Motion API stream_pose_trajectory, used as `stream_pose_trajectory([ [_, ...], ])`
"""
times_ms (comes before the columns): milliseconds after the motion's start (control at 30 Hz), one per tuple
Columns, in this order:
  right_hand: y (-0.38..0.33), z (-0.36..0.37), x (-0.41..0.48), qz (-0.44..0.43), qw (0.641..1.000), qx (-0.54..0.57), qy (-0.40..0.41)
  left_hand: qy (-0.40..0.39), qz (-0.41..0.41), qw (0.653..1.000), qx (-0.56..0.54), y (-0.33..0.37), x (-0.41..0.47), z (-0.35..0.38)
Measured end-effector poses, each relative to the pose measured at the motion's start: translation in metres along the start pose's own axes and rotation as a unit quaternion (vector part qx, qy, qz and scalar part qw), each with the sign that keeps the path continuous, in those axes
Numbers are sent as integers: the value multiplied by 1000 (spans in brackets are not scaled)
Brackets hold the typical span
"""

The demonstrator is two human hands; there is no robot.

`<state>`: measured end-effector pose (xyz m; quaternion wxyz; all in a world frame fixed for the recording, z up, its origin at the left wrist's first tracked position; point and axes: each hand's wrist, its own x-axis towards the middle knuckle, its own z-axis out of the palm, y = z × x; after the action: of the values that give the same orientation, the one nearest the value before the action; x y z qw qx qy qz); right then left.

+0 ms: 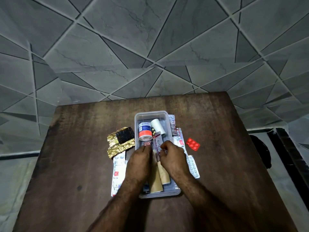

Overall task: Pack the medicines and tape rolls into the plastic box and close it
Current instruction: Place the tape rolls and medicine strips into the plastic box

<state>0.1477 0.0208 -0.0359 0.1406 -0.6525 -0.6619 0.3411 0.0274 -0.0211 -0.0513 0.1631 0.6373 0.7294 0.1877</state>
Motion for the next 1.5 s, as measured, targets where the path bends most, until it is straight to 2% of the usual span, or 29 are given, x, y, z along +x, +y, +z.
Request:
stream_pose_trajectory([
  [100, 9, -10, 11, -8, 997, 52, 57, 89, -57, 990, -90, -14, 8, -13],
  [167, 21, -19, 22, 26, 992, 85, 89, 138, -128, 974, -128, -30, 16, -21],
  [267, 42, -26, 38, 82, 990, 54, 102, 155, -250, 938, -181, -65, 26, -24],
  [333, 55, -24, 44, 103, 991, 27, 83, 139, -281, 933, -174, -84, 29, -22],
  [467, 69, -11, 48, 122, 992, 16, 42, 106, -283, 946, -120, -98, 34, -21],
  [633, 68, -4, 50, 111, 993, -13, 49, 21, -240, 970, -26, -115, 59, -16],
  [867, 62, 0, 52, 123, 992, -7, 30, -68, -215, 973, 42, -114, 80, -13],
  [1000, 61, -1, 52, 138, 990, 7, 24, -70, -221, 972, 49, -113, 81, -13],
  [1100, 64, -1, 57, 180, 982, 54, 23, -67, -215, 973, 52, -112, 84, -16],
  [1200, 69, -2, 63, 226, 961, 158, 6, -56, -234, 970, -4, -115, 85, -20],
  [1267, 70, -8, 64, 232, 952, 201, 9, -43, -262, 959, -98, -116, 84, -25],
  [1333, 67, -17, 65, 229, 947, 225, 30, -14, -288, 934, -211, -113, 83, -31],
  [1433, 55, -33, 70, 223, 925, 305, 50, 33, -296, 878, -374, -103, 80, -39],
  [1500, 43, -41, 75, 211, 918, 329, 64, 34, -300, 844, -442, -92, 79, -45],
])
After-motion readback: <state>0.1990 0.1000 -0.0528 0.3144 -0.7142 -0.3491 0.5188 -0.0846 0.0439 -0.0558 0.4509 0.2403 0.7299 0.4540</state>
